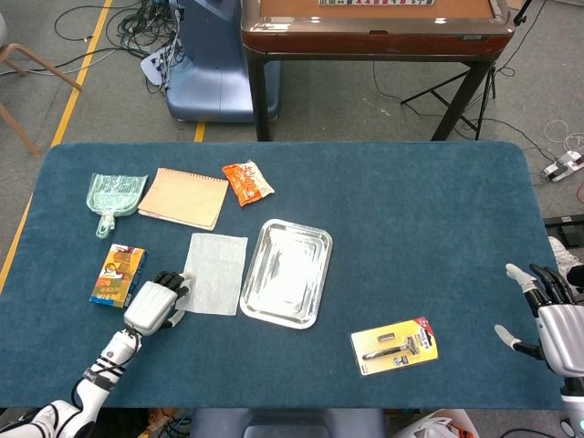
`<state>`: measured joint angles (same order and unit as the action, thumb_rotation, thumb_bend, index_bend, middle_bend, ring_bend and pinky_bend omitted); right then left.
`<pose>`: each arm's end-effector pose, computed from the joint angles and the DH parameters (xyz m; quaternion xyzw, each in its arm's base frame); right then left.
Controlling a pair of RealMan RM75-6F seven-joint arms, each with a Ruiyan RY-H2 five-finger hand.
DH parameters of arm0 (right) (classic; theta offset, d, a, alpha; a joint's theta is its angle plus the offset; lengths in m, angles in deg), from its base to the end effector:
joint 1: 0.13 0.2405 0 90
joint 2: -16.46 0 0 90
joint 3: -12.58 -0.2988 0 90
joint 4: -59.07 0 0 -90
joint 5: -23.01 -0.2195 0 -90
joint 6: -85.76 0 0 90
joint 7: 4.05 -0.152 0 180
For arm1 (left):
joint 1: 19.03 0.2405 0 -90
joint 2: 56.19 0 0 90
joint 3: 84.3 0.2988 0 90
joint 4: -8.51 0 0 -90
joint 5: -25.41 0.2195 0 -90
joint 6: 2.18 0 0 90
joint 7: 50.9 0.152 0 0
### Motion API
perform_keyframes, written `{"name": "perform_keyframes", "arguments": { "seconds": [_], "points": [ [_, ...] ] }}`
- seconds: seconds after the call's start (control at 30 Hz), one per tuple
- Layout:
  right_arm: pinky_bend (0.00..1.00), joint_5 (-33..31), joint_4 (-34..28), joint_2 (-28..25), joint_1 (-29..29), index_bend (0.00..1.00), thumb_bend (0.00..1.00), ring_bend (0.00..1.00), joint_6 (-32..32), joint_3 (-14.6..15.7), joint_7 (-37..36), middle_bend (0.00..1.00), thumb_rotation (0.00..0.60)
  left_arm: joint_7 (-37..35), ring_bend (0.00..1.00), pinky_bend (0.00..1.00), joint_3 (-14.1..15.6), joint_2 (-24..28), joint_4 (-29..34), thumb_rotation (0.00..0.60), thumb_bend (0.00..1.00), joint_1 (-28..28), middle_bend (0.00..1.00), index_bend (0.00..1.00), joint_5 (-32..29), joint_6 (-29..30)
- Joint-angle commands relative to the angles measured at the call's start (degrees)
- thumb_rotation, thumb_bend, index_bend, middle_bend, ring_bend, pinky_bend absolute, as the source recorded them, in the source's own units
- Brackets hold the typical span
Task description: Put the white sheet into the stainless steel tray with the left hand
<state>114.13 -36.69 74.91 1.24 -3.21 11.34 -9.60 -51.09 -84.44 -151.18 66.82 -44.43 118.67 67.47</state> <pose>-0.3431 -0.1649 0.1983 0.5909 -0.3923 0.4159 0.5691 -0.3117 0.3061 -0.0321 -0.7594 -0.2992 -0.3735 0.4408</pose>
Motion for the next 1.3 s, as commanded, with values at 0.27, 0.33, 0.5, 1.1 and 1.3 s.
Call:
{"name": "perform_keyframes", "arguments": {
  "seconds": [0.27,0.33,0.5,1.1,1.3],
  "points": [
    [0.11,-0.35,0.46,0.32,-0.12,0.12,0.18,0.08,0.25,0.01,-0.13,0.23,0.6,-2.5,0.26,0.22,-0.64,-2.89,-3.81,0.6,0.29,-0.36,0.27,0.6,-0.95,1.7],
    [0.11,-0.39,0.54,0.36,-0.11,0.12,0.18,0.08,0.31,0.0,-0.16,0.23,0.6,-3.43,0.26,0.22,-0.78,-3.07,-4.07,0.6,0.29,-0.45,0.27,0.6,-1.2,1.84],
    [0.11,-0.34,0.28,0.23,-0.27,0.12,0.18,0.08,0.01,-0.07,0.05,0.23,0.6,-5.78,0.27,0.23,-1.24,-3.03,-4.06,0.6,0.29,-0.74,0.28,0.64,-1.88,2.02],
    [0.11,-0.16,-0.2,0.08,-1.13,0.12,0.18,0.08,-1.14,-0.04,0.31,0.23,0.6,-10.43,0.29,0.26,-7.38,4.07,8.41,0.6,0.29,-4.78,0.34,0.67,-5.64,1.33],
    [0.11,-0.14,0.17,0.26,-1.28,0.12,0.18,0.08,-1.23,-0.01,-0.08,0.23,0.6,-10.82,0.39,0.27,-9.93,6.17,15.91,0.6,0.29,-6.34,0.48,0.67,-6.01,2.4]
  ]
}}
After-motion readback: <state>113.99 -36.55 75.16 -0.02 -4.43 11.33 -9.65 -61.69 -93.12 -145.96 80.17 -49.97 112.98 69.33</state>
